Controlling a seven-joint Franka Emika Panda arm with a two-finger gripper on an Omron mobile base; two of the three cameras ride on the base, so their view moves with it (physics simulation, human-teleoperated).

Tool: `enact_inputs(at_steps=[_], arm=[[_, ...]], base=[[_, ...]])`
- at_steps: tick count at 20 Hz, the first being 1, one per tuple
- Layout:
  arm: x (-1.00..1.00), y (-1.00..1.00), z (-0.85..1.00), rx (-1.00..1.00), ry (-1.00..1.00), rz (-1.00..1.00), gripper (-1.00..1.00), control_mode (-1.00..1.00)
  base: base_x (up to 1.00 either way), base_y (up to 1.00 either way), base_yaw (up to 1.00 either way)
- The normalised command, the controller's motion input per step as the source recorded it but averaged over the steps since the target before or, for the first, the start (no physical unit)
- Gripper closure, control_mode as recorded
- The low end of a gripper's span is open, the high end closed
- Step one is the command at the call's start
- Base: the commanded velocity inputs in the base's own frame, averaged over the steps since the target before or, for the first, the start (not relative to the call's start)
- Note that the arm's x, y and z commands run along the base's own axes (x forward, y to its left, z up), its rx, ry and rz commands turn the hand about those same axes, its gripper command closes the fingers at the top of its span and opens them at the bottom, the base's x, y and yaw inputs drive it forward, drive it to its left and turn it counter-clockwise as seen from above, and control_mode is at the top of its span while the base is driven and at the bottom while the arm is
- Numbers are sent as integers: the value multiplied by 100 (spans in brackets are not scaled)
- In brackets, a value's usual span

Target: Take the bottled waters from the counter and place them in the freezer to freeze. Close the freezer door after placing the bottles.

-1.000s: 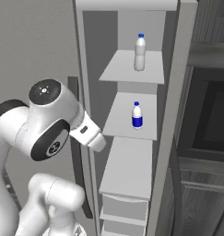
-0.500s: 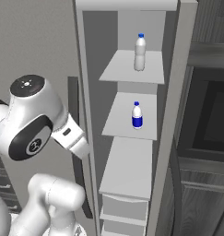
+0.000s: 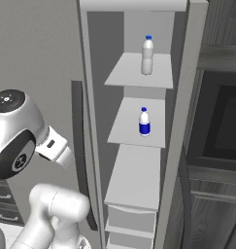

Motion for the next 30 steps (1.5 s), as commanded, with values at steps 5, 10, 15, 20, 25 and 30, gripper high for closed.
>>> enact_inputs(at_steps=[5, 10, 15, 20, 25, 30], arm=[[0, 56, -25, -10, 16, 16, -100, -100], [5, 31, -46, -7, 18, 8, -100, -100], [0, 0, -36, -3, 3, 1, -100, -100], [4, -2, 0, 0, 0, 1, -100, -100], [0, 0, 0, 0, 0, 0, -100, -100], [-2, 0, 0, 0, 0, 0, -100, -100]], base=[[0, 0, 0], [0, 0, 0], [0, 0, 0], [0, 0, 0], [0, 0, 0], [0, 0, 0]])
